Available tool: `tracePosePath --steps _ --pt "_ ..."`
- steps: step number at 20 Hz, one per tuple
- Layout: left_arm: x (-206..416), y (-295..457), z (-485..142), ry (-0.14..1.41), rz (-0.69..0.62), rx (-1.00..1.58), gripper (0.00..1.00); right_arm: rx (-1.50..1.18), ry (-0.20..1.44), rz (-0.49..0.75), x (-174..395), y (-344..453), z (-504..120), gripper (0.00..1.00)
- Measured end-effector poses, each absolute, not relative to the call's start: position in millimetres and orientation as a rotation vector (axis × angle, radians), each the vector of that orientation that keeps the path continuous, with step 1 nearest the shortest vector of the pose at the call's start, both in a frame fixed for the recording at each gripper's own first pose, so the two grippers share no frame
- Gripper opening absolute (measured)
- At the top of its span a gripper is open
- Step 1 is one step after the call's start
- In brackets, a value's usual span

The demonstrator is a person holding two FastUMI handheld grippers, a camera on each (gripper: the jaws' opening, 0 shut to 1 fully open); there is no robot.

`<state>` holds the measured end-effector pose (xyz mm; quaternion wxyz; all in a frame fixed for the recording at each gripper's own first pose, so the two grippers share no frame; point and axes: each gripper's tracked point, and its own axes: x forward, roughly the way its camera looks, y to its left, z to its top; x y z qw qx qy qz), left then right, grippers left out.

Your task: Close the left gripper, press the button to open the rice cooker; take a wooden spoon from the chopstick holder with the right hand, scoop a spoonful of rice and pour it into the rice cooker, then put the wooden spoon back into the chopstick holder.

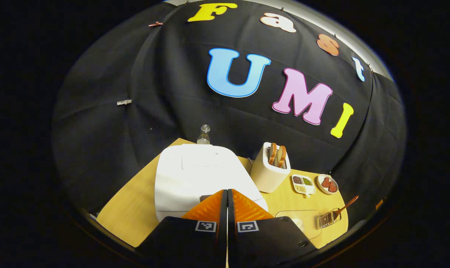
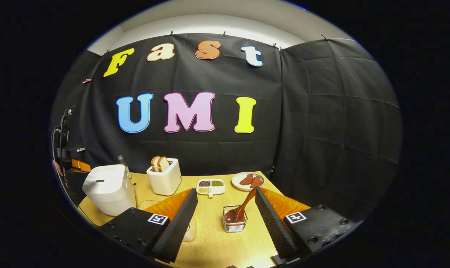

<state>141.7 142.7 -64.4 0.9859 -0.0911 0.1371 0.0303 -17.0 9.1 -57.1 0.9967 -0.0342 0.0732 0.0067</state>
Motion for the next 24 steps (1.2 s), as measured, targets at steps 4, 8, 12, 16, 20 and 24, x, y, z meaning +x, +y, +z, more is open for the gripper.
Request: tracePosePath --steps 4,8,12,16,20,24 --pt "161 147 -81 0.331 0.032 -0.135 0.06 -0.063 0.175 0.031 -34 22 -65 0.98" --pt "183 157 -94 0.347 0.022 -0.105 0.06 -0.101 0.19 0.004 -53 13 -72 0.98" --pt "192 158 -118 0.407 0.021 -0.121 0.06 -0.098 0.218 -0.04 -68 -1 -78 0.98" --pt "192 157 -125 0.407 0.02 -0.163 0.06 -0.111 0.233 -0.072 -77 -12 -80 0.98" --pt "189 157 -126 0.351 0.068 -0.204 0.1 -0.116 0.246 -0.078 -79 -15 -83 0.98" --pt "188 158 -125 0.33 0.107 -0.196 0.07 -0.107 0.232 -0.034 -68 -13 -76 0.98"
